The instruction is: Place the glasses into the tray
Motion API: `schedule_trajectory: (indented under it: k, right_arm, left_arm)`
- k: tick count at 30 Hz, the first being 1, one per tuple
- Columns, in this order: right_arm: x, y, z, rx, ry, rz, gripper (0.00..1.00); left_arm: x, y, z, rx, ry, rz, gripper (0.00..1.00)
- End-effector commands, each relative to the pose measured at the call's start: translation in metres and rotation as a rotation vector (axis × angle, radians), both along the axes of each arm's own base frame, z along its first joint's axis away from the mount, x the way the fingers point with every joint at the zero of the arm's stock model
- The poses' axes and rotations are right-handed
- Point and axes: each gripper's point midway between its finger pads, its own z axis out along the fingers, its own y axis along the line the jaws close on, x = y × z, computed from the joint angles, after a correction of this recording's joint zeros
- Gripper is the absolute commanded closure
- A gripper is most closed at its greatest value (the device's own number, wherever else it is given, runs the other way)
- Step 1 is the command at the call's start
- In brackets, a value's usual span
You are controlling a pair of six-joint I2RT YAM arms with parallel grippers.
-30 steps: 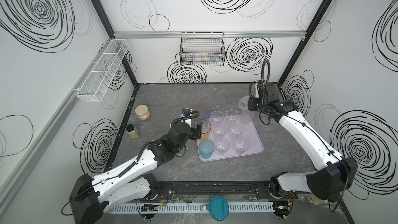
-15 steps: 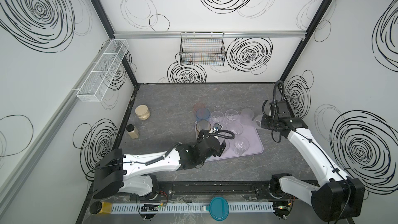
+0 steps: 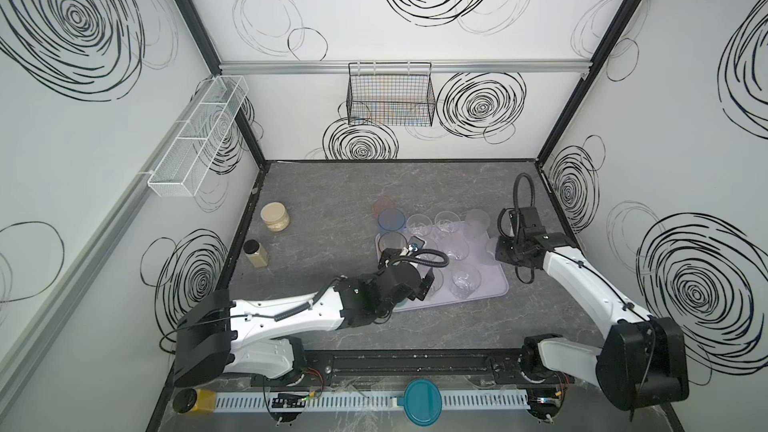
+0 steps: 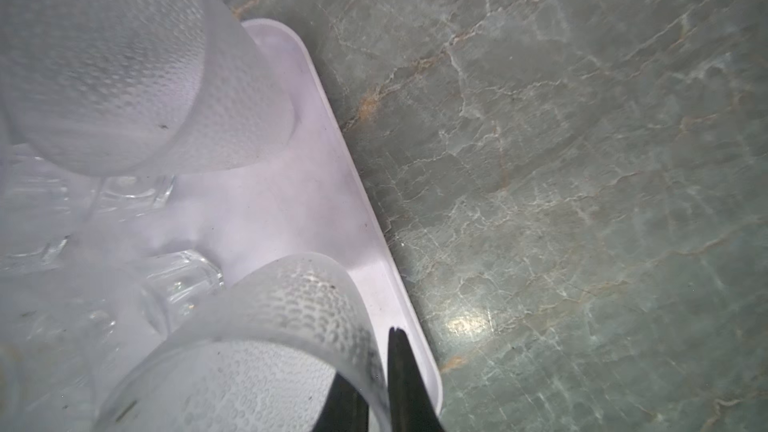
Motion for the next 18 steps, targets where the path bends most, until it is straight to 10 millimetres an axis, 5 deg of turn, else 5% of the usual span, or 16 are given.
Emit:
schedule_trajectory:
  k: [1,9,18]
  right_arm:
    - [0.01,0.002,0.003,-0.012,-0.009,-0.013,0.9]
    - [0.005,0.001,-0.016,-0.049,0.046,-0.027,0.83]
    - [0.008,0.0,-0.006,-0.068,0.035,-0.022,0.71]
  left_arm:
    - [0.014,0.021,0.022,-0.09,-0.037,0.062,0.05]
    - [0.053,0.089,0.04,-0.194,-0.062,0.202,0.06]
    - [0.094,0.149,0.04,-0.307,0.003,0.351,0.09]
